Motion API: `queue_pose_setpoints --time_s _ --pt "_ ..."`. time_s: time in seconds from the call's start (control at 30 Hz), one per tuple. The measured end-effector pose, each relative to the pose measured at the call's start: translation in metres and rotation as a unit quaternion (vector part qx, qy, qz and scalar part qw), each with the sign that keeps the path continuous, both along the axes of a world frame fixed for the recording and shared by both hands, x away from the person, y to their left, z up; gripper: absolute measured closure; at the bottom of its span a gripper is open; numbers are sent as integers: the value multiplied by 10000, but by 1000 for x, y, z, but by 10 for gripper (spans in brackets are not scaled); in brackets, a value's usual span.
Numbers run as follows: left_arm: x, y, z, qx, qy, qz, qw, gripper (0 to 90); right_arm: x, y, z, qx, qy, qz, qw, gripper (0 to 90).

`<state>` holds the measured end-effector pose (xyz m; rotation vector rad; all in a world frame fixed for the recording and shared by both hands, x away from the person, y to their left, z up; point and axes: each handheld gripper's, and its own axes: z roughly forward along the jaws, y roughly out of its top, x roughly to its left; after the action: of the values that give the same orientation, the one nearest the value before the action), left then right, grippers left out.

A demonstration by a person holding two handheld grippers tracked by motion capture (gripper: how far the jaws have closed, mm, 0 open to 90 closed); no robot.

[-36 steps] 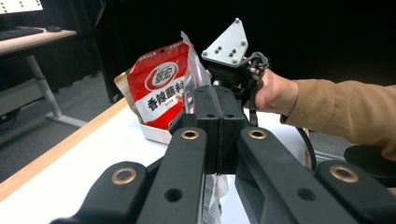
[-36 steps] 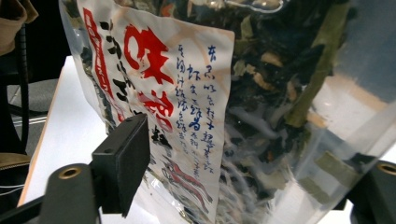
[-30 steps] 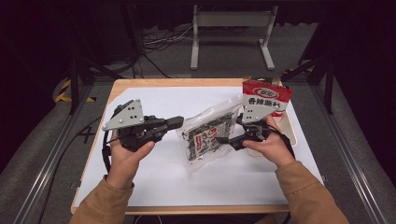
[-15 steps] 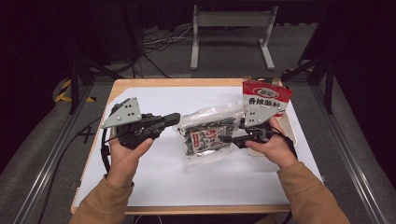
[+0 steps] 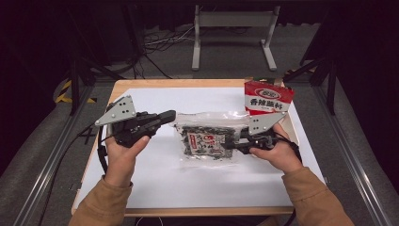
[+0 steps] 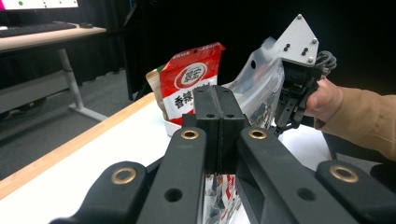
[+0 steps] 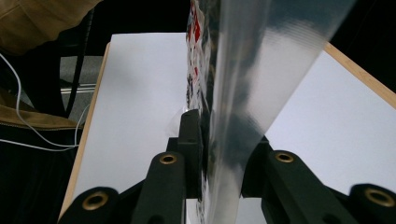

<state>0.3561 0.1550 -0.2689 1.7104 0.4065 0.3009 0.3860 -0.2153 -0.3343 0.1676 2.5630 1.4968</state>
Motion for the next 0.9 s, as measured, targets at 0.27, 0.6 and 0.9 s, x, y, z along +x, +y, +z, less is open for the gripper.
queue_pose_setpoints --time_s 0.27,0.6,0.9 --pt "-1 7 4 -37 92 -146 9998 750 -8 -6 8 -83 111 -53 9999 756" --pt "-1 18 4 119 173 -35 9998 652 -11 -26 25 134 353 -205 9991 756" --pt "3 26 -5 354 386 56 9986 581 -12 -42 48 236 401 -445 9979 756"
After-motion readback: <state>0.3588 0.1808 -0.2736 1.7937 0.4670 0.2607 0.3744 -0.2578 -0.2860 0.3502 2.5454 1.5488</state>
